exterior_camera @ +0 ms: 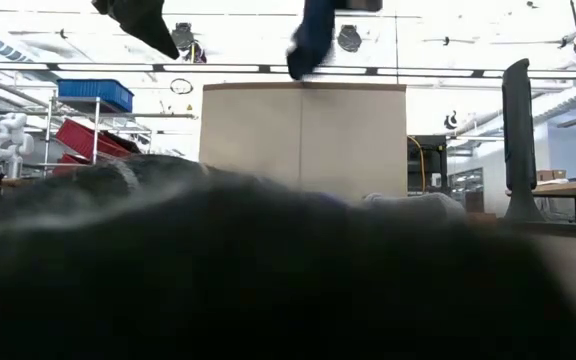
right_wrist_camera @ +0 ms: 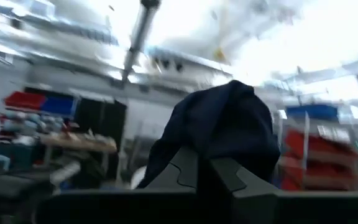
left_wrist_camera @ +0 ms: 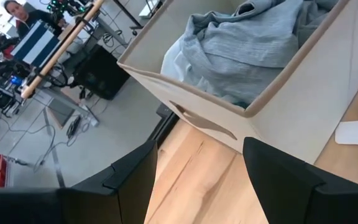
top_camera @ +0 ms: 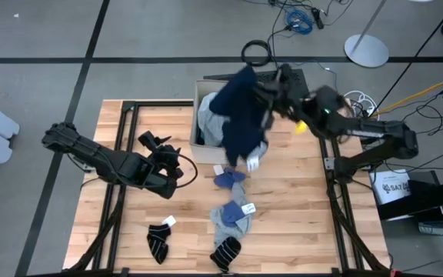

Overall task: Sort clothes
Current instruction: Put the blue boxer into the laundry bin

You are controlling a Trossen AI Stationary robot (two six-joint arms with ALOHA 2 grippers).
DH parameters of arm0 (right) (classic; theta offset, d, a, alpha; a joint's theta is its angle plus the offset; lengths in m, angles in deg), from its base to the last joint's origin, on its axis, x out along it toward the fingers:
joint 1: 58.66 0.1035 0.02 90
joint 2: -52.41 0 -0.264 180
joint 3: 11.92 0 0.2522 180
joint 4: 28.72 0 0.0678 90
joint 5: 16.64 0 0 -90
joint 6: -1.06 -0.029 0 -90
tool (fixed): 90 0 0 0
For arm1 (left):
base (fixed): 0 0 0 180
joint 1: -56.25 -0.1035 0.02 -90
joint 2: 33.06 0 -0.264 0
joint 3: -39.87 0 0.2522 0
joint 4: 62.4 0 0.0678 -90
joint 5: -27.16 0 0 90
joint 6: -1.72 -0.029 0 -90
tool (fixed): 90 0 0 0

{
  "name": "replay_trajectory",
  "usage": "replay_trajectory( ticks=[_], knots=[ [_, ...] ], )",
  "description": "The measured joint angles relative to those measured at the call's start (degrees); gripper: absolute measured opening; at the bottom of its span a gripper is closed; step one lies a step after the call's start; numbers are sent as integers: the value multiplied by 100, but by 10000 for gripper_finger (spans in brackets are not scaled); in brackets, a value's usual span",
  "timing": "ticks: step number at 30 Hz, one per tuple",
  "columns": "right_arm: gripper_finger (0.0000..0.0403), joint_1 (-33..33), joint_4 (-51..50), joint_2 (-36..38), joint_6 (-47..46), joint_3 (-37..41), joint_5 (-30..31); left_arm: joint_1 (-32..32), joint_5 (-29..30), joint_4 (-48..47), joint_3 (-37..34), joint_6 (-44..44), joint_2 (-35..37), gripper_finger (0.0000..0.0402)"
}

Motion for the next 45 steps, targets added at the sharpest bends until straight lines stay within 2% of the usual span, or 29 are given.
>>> replay_trajectory(
  ticks=[12, 17, 24, 27, 31, 37, 42, 45],
  knots=[
    [0, -1414, -1823, -1546, -1396, -1088, -31, 2, -24, 290, -2, -309, 0, 248],
    [0, -1626, -2837, -1978, -1333, -1079, -313, 2, -108, 284, -2, -315, 0, 248],
    [0, -1904, -4851, -2128, -657, -1079, -228, 2, -121, 284, -2, -309, 0, 248],
    [0, -1937, -5572, -2108, -377, -1079, 197, 2, -120, 286, -2, -305, 0, 248],
    [0, -1941, -6232, -2081, -127, -1079, 1071, 2, -122, 291, -2, -276, 0, 248],
    [0, -1879, -6421, -2073, -28, -1079, 2149, 2, -153, 303, -2, -272, 0, 248],
    [0, -1632, -6561, -2073, 123, -1274, 2434, 2, -162, 363, -2, -272, 0, 248],
    [0, -1422, -7248, -2071, 146, -1650, 2410, 2, -228, 363, -2, -272, 0, 248]
  ],
)
